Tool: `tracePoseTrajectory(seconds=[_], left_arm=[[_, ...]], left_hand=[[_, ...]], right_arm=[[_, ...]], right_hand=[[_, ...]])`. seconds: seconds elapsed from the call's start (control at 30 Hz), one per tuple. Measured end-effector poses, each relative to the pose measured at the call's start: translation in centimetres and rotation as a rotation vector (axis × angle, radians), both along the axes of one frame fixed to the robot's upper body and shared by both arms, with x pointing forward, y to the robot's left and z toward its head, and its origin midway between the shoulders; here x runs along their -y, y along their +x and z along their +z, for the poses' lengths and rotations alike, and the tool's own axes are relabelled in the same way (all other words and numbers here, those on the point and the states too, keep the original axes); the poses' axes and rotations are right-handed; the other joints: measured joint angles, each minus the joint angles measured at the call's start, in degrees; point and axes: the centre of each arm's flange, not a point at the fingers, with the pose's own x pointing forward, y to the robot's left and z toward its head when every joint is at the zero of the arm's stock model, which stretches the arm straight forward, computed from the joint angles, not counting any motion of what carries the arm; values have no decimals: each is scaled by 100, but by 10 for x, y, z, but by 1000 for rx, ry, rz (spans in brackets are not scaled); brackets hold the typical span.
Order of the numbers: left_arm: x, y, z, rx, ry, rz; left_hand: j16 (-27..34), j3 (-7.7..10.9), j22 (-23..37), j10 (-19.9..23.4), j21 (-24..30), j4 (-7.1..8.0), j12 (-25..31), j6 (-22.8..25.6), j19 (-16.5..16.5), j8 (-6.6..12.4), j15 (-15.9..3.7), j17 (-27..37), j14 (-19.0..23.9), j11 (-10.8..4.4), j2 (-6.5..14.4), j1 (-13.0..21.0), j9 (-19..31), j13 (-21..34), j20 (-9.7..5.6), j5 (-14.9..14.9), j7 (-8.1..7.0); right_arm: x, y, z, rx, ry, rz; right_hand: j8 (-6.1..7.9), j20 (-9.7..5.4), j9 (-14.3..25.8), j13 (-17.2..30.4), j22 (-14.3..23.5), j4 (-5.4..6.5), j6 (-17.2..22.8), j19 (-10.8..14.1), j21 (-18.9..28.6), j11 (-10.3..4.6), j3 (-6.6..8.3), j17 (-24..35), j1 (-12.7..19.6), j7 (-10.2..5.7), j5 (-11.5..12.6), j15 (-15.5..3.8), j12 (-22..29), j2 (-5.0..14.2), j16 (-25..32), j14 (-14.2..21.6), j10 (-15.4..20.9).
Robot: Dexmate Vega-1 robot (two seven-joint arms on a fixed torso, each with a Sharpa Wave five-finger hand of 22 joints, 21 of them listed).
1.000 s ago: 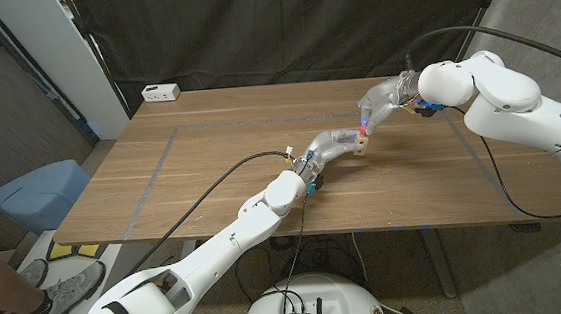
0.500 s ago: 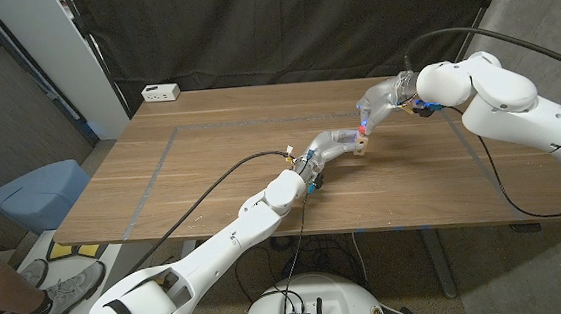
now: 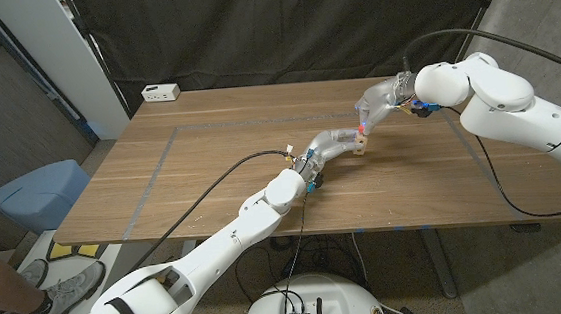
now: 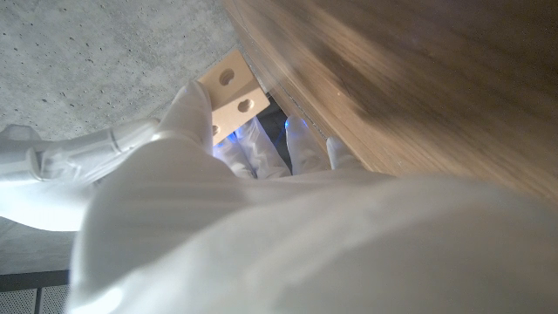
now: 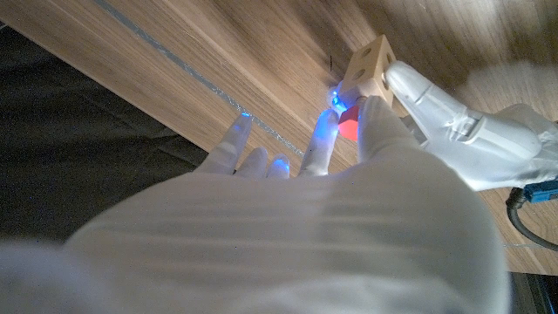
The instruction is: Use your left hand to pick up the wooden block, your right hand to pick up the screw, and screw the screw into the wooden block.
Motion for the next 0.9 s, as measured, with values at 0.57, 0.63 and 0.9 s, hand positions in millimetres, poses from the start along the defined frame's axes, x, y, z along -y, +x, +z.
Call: tracePoseTrajectory(seconds=[0.57, 0.63, 0.9], left_arm=[[0, 2, 1, -3, -2, 0], [0, 2, 1, -4, -2, 0], [1, 4, 2, -6, -1, 0]], left_hand=[[0, -3, 0, -1, 0, -3, -5, 0, 0, 0, 13, -3, 13, 0, 0, 0, 3, -3, 0, 26, 0], [0, 3, 0, -1, 0, 3, -6, 0, 0, 0, 13, -3, 13, -1, 0, 0, 3, -3, 0, 26, 0], [0, 8, 0, -1, 0, 7, -17, 0, 0, 0, 13, -3, 13, -1, 0, 0, 1, -5, 0, 26, 0]], right_arm=[[0, 4, 0, 4, 7, 3], [0, 5, 1, 4, 7, 3], [1, 6, 1, 5, 9, 1]], right_hand=[[133, -40, 54, 0, 0, 0, 215, 104, 0, 0, 0, 0, 38, 31, -21, 31, 24, 38, 34, 93, 163], [133, -40, 54, 0, 0, 0, 215, 103, 0, 0, 0, -1, 38, 31, -21, 31, 24, 38, 34, 93, 163], [133, -40, 80, 0, 0, 0, 119, 103, 0, 0, 0, -1, 38, 21, -21, 9, 24, 38, 34, 114, 163]])
